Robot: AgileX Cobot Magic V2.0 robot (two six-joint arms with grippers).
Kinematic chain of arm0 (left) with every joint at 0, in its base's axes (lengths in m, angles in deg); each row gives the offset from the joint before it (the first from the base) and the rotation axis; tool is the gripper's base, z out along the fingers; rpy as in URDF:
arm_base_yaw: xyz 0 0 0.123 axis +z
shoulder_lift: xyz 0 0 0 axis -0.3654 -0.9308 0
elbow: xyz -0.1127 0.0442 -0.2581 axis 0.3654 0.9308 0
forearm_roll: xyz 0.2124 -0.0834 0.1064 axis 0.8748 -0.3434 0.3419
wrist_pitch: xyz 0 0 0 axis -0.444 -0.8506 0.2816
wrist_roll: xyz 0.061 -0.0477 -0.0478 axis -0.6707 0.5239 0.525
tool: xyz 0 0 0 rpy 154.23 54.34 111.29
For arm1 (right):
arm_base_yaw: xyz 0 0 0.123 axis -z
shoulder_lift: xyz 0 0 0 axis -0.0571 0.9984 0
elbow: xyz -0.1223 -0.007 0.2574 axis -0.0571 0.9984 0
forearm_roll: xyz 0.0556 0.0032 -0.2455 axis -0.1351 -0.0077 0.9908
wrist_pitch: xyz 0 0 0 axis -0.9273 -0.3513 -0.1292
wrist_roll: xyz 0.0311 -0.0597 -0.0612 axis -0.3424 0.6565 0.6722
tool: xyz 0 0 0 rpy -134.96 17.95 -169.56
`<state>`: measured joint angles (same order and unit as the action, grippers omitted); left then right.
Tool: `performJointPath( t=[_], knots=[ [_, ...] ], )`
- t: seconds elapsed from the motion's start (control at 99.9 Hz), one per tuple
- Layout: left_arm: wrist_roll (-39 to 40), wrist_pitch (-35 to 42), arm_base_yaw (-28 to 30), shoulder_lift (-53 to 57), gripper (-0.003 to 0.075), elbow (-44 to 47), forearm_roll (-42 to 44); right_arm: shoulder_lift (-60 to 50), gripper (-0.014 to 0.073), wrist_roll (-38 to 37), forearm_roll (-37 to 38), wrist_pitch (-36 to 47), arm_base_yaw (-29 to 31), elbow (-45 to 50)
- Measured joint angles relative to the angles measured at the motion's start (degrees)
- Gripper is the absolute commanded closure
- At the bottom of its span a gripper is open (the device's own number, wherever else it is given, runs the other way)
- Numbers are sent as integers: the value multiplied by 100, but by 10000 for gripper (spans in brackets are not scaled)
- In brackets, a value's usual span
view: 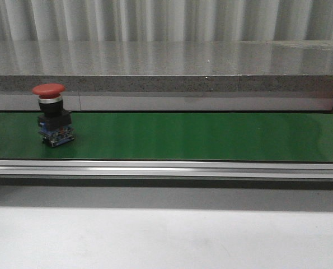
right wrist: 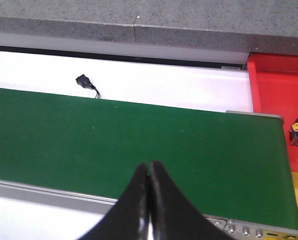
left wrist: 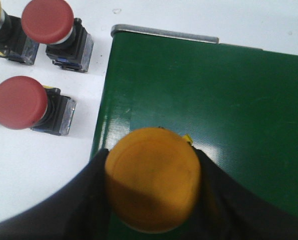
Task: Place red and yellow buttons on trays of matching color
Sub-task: 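Set the yellow button on the belt and open the left gripper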
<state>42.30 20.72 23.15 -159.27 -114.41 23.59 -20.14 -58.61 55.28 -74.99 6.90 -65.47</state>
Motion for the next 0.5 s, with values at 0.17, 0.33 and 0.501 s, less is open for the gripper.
performJointPath(
  t=[0.17, 0.33, 0.501],
  knots=[
    [-116, -3, -14, -11, 511, -9, 4, 0, 662, 0, 0, 0, 0, 0],
    [-276, -119, -18, -11, 8, -72, -103, 0, 662, 0, 0, 0, 0, 0],
    [-288, -198, -65, -11, 99, -170, -218, 0, 662, 0, 0, 0, 0, 0]
  ],
)
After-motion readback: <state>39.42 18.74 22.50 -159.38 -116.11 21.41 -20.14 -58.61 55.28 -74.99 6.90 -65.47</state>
